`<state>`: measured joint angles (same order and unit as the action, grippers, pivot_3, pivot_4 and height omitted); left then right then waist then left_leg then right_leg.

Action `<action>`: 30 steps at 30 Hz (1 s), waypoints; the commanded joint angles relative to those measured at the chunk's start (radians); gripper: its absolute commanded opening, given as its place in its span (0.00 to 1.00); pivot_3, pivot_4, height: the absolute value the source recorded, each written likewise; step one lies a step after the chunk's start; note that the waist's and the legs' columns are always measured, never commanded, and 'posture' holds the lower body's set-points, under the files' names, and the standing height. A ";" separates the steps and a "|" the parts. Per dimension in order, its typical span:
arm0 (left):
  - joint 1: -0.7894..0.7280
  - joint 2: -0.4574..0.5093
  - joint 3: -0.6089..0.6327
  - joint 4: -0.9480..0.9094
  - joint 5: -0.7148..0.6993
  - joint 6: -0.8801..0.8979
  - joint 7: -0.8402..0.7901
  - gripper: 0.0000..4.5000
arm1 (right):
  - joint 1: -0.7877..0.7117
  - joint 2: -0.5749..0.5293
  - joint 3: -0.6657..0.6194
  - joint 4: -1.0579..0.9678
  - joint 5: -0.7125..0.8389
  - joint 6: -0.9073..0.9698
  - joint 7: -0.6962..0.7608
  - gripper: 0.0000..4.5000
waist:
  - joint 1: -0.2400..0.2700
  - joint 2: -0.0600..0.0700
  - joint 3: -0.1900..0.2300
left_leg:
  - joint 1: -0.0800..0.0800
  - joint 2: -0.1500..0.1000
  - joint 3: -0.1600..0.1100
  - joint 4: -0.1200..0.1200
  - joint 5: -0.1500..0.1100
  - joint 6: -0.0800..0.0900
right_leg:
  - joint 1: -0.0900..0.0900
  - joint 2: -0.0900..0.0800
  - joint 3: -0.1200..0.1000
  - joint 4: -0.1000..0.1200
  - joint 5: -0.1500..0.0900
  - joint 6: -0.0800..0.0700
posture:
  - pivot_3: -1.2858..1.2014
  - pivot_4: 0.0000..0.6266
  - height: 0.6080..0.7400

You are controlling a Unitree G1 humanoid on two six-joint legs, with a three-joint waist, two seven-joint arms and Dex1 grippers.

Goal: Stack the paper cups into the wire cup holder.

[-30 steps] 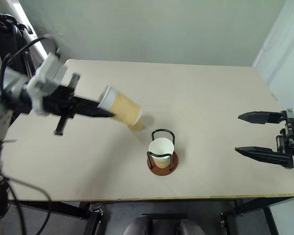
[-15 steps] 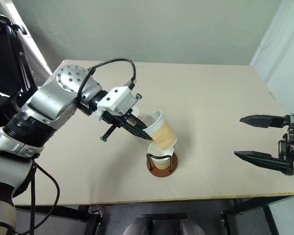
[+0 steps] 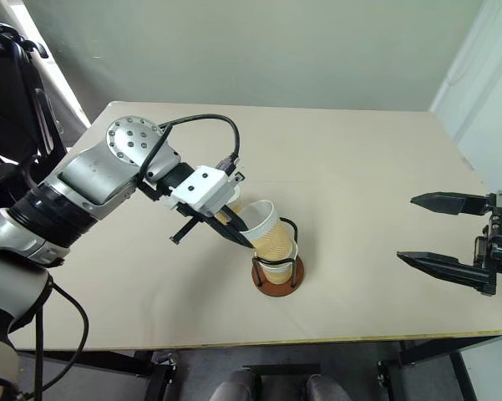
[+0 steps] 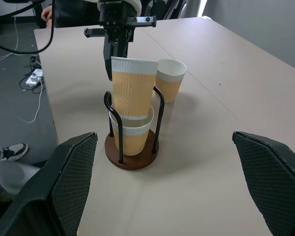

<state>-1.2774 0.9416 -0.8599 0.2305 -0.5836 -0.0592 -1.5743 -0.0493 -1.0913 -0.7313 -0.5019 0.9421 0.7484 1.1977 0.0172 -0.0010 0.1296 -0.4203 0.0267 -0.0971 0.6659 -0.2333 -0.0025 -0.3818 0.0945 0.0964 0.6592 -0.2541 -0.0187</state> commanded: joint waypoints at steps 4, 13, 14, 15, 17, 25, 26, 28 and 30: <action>-0.027 -0.004 0.025 -0.024 0.023 -0.016 -0.040 0.31 | 0.004 -0.005 -0.029 -0.015 0.013 -0.017 0.001 1.00 | 0.001 0.000 0.000 | 0.000 -0.001 0.000 0.000 0.000 0.000 | 0.000 0.000 0.001 0.000 0.000 0.000 | 0.52 0.24 1.00; -0.043 -0.176 0.312 0.186 0.068 0.060 0.044 0.99 | -0.022 -0.014 0.014 0.005 -0.002 -0.033 -0.007 1.00 | 0.003 0.000 0.000 | 0.000 -0.006 0.000 0.002 -0.002 0.003 | 0.001 0.000 0.009 0.001 -0.003 0.006 | 0.52 0.24 1.00; -0.042 -0.161 0.329 0.231 0.109 0.087 0.044 0.99 | -0.023 -0.014 0.018 0.005 -0.003 -0.035 -0.008 1.00 | 0.002 0.000 0.000 | 0.000 -0.006 0.001 0.002 -0.002 0.003 | 0.001 0.000 0.010 0.001 -0.003 0.008 | 0.52 0.24 1.00; -0.035 -0.137 0.335 0.277 0.164 0.090 0.033 0.99 | -0.024 -0.016 0.022 0.006 -0.007 -0.037 -0.008 1.00 | -0.002 0.000 0.000 | 0.000 -0.006 0.001 0.002 -0.002 0.004 | 0.001 0.000 0.011 0.001 -0.003 0.008 | 0.52 0.24 1.00; -0.025 -0.130 0.367 0.401 0.280 0.025 0.122 0.99 | -0.026 -0.015 0.028 0.004 -0.005 -0.038 -0.010 1.00 | -0.012 0.003 -0.001 | 0.002 -0.006 0.002 0.002 -0.002 0.004 | 0.000 0.000 0.013 0.001 -0.003 0.008 | 0.52 0.24 1.00; -0.012 -0.203 0.430 0.663 0.486 -0.109 0.174 0.99 | -0.027 -0.024 0.026 0.001 -0.005 -0.038 -0.015 1.00 | 0.004 0.002 -0.001 | -0.002 -0.007 0.002 0.002 -0.003 0.006 | -0.002 -0.002 0.014 0.001 -0.004 0.011 | 0.52 0.24 1.00; -0.010 -0.211 0.433 0.669 0.499 -0.108 0.159 0.99 | -0.024 -0.025 0.021 -0.001 -0.005 -0.037 -0.014 1.00 | 0.007 0.002 -0.001 | -0.004 -0.008 0.002 0.003 -0.004 0.007 | -0.002 -0.003 0.014 0.000 -0.005 0.012 | 0.52 0.24 1.00; -0.003 -0.222 0.428 0.676 0.538 -0.124 0.149 0.99 | -0.017 -0.026 0.009 -0.005 -0.002 -0.033 -0.013 1.00 | 0.008 0.002 -0.001 | -0.005 -0.010 0.002 0.005 -0.005 0.009 | -0.003 -0.005 0.014 0.000 -0.005 0.013 | 0.52 0.24 1.00; 0.008 -0.234 0.428 0.681 0.569 -0.124 0.145 0.99 | -0.007 -0.024 -0.002 -0.012 0.000 -0.029 -0.014 1.00 | 0.008 0.002 -0.001 | -0.005 -0.013 0.003 0.007 -0.007 0.012 | -0.002 -0.007 0.014 0.000 -0.006 0.014 | 0.52 0.24 1.00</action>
<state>-1.2669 0.7097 -0.4605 0.9135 -0.0361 -0.1697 -1.4211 -0.0554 -1.1022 -0.6885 -0.4894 0.9373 0.7262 1.1852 0.0250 0.0010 0.1290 -0.4256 0.0128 -0.0943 0.6740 -0.2411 0.0109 -0.3840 0.0861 0.1107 0.6596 -0.2607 -0.0037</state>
